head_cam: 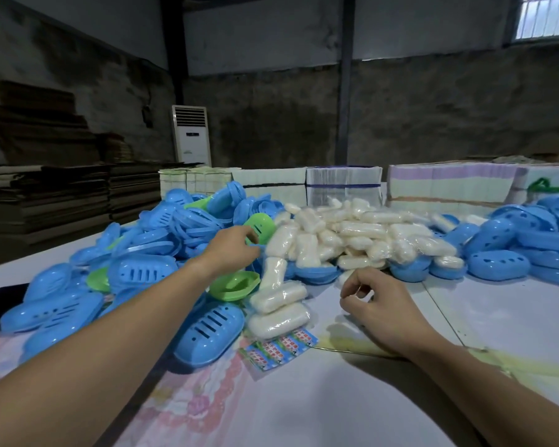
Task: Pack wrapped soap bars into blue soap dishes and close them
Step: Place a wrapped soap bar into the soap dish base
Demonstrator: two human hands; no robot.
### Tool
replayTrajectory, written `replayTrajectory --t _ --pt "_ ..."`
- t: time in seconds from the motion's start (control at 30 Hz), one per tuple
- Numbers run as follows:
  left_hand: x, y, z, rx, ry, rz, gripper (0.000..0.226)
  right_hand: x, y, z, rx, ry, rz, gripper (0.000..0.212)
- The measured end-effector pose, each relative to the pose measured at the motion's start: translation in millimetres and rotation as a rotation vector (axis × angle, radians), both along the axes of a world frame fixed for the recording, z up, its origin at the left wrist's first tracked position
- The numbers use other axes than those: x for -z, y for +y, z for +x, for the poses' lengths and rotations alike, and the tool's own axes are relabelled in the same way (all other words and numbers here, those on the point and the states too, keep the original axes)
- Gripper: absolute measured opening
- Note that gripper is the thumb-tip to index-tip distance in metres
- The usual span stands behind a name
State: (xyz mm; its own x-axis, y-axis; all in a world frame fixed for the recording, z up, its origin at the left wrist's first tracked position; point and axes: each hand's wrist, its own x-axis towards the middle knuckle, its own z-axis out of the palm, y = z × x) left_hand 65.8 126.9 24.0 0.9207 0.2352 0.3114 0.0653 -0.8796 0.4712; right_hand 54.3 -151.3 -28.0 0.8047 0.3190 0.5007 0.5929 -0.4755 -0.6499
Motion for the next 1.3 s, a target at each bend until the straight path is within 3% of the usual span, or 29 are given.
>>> replayTrajectory --t 0.07,0.13,0.2,0.33,0.43,0.53,0.67,0.93,1.3 --pt "1.3 -21.7 -1.9 0.176 -0.071 0.051 0.007 0.4 0.3 0.1 -0.001 0.002 0.013 0.027" --pt "5.8 -46.5 0.2 0.283 -0.013 0.272 0.014 1.2 0.2 0.4 -0.002 0.004 0.011 0.028" --pt "8.5 -64.1 4.9 0.239 -0.061 0.467 0.021 1.7 -0.9 1.3 -0.001 0.007 0.012 0.027" --pt "16.1 -81.3 6.8 0.271 -0.185 0.557 0.028 2.0 -2.8 2.9 -0.018 0.011 0.024 0.027" --pt "20.1 -95.2 9.6 0.278 -0.176 0.719 0.039 1.8 -1.5 2.0 -0.017 -0.007 -0.003 0.026" --pt "17.0 -110.1 14.8 0.196 -0.161 0.853 0.033 0.0 -2.4 0.5 -0.024 -0.015 0.002 0.028" --pt "16.2 -116.5 15.5 0.178 -0.156 0.803 0.025 -2.8 -5.6 -0.4 -0.02 -0.009 0.026 0.027" --pt "20.8 -101.1 -3.0 0.093 -0.314 0.606 0.025 -5.3 -7.0 -1.1 -0.008 -0.018 0.023 0.028" --pt "33.3 -94.7 -27.8 0.158 -0.485 0.452 0.014 -3.5 -10.4 5.4 0.063 0.033 0.122 0.024"
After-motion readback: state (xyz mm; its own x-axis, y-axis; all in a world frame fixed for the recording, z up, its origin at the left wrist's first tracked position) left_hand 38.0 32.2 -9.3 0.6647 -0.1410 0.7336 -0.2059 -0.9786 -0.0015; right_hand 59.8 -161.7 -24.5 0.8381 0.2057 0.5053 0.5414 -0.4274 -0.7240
